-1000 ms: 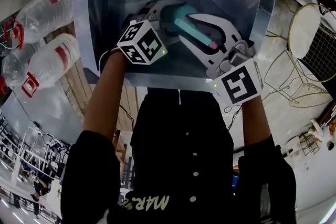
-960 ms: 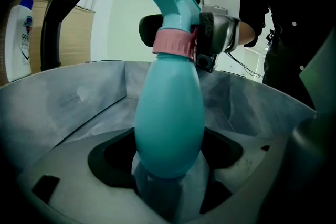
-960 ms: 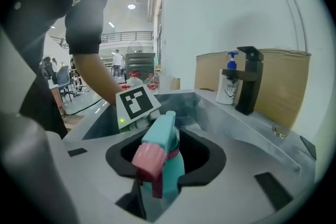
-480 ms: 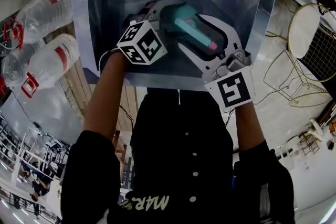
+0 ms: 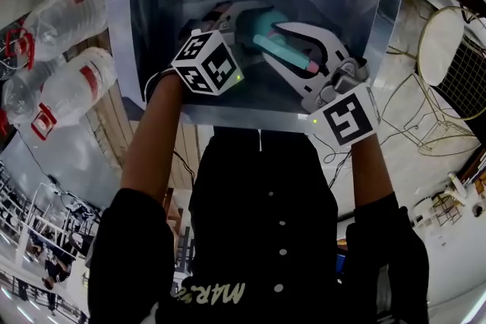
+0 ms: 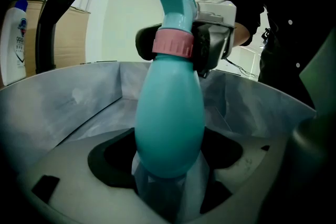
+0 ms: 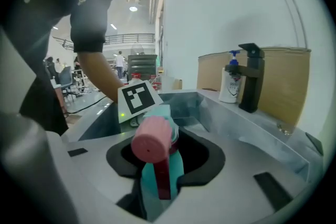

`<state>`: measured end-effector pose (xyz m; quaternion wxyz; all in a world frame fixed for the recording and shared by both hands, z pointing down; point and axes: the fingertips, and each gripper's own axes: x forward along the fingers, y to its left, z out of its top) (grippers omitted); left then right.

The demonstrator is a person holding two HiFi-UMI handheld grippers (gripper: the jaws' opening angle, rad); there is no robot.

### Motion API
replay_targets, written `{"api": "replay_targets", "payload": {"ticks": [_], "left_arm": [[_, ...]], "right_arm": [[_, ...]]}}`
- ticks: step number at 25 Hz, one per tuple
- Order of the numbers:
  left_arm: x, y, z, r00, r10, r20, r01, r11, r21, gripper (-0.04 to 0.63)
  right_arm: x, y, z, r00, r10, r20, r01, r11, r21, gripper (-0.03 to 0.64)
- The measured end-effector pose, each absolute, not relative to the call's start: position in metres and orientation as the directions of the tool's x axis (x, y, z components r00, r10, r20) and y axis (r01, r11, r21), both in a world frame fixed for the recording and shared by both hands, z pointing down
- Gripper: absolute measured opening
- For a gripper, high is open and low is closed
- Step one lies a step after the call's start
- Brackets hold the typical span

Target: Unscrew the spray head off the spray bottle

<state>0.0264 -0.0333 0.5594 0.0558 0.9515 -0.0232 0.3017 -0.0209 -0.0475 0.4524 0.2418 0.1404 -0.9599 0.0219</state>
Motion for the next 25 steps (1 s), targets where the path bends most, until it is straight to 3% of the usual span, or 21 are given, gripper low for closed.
{"api": "replay_targets", "payload": {"ticks": [5, 9, 15, 25], "left_arm": [[0.026, -0.027, 0.559, 0.817, 0.044, 0.575, -0.008, -0.996, 0.088, 0.390], [0.028, -0.025, 0.559, 0.812, 0.073, 0.579, 0.024, -0.996, 0.091, 0.390], [0.027, -0.019, 0.558, 0.815, 0.105, 0.569, 0.061, -0.993, 0.096, 0.390], [0.028, -0.011, 0.556, 0.820, 0.160, 0.549, 0.123, -0.987, 0.103, 0.390]], "right_arm": [[-0.020, -0.040, 0.453, -0.854, -0.020, 0.519, -0.062, 0.996, -0.064, 0.160], [-0.019, -0.036, 0.452, -0.840, 0.092, 0.535, 0.069, 0.996, -0.064, 0.158], [-0.021, -0.028, 0.451, -0.824, 0.203, 0.529, 0.198, 0.978, -0.066, 0.158], [-0.021, -0.021, 0.449, -0.815, 0.271, 0.513, 0.268, 0.960, -0.081, 0.160]]}}
